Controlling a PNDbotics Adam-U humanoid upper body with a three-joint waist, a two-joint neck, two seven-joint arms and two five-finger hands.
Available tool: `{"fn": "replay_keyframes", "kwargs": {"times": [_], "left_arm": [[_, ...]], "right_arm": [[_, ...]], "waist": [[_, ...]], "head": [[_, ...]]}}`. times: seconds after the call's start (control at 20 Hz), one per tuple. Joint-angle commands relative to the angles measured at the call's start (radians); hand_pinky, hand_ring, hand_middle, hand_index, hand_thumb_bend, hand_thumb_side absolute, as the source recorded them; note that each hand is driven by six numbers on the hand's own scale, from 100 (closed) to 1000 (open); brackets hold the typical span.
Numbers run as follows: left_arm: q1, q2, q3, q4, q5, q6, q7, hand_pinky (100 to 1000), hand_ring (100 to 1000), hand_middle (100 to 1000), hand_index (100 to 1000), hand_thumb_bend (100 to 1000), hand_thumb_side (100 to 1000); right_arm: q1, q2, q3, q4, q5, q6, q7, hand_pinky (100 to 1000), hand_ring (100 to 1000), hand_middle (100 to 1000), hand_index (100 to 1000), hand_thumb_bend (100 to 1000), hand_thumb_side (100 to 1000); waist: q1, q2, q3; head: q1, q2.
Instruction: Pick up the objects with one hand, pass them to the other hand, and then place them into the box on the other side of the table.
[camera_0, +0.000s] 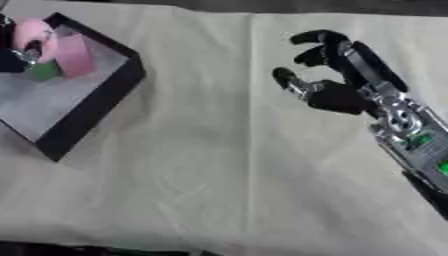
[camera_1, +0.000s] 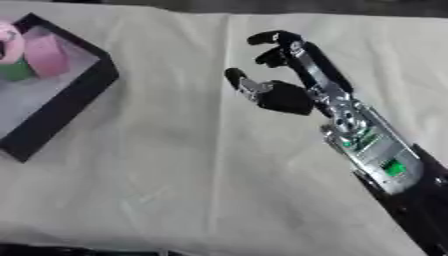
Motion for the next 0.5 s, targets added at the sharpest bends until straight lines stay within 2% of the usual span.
{"fn": "replay_keyframes", "kwargs": {"times": [0.05,0.1,0.15,0.2,0.25,0.3,0.35,0.4,0.5], "left_arm": [[-0.006,0.039,0.022,0.012,-0.025,-0.014,-0.004,761,582,490,503,182,105],[-0.005,0.038,0.024,0.018,-0.032,-0.016,-0.004,773,602,524,569,265,160],[-0.004,0.037,0.025,0.023,-0.038,-0.020,-0.005,776,606,531,579,279,173],[-0.004,0.037,0.025,0.028,-0.045,-0.024,-0.007,804,658,593,669,409,301],[-0.003,0.037,0.026,0.032,-0.056,-0.030,-0.008,815,679,616,698,464,352],[-0.003,0.037,0.026,0.035,-0.071,-0.035,-0.009,833,721,663,754,587,465],[-0.003,0.037,0.028,0.039,-0.086,-0.040,-0.008,838,729,671,767,619,494],[-0.003,0.036,0.030,0.041,-0.100,-0.044,-0.006,848,741,683,792,689,544],[-0.002,0.036,0.033,0.045,-0.128,-0.048,0.001,852,745,687,803,715,543]], "right_arm": [[-0.009,-0.028,-0.017,-0.025,-0.006,0.000,-0.011,792,737,818,803,442,445],[-0.009,-0.028,-0.018,-0.025,-0.007,0.000,-0.014,792,736,814,802,443,443],[-0.008,-0.028,-0.019,-0.025,-0.008,0.000,-0.016,792,736,814,802,443,443],[-0.007,-0.028,-0.020,-0.025,-0.009,0.000,-0.018,792,736,811,802,443,442],[-0.007,-0.028,-0.021,-0.025,-0.011,0.000,-0.020,792,736,811,802,443,442],[-0.006,-0.029,-0.021,-0.026,-0.011,0.000,-0.021,792,736,811,802,443,441],[-0.005,-0.029,-0.022,-0.026,-0.012,0.000,-0.022,792,735,811,802,443,441],[-0.004,-0.029,-0.022,-0.026,-0.013,0.000,-0.023,792,735,811,801,442,442],[-0.002,-0.030,-0.022,-0.027,-0.014,0.000,-0.024,792,735,810,801,440,444]], "waist": [[-0.002,-0.011,-0.001],[-0.003,-0.011,-0.001],[-0.003,-0.011,-0.001],[-0.003,-0.011,-0.001],[-0.003,-0.011,-0.001],[-0.003,-0.011,-0.001],[-0.003,-0.011,-0.001],[-0.004,-0.011,-0.001],[-0.003,-0.011,-0.001]], "head": [[0.006,-0.003],[0.006,-0.003],[0.006,-0.003],[0.007,-0.003],[0.007,-0.003],[0.008,-0.003],[0.008,-0.003],[0.009,-0.003],[0.009,-0.003]]}}
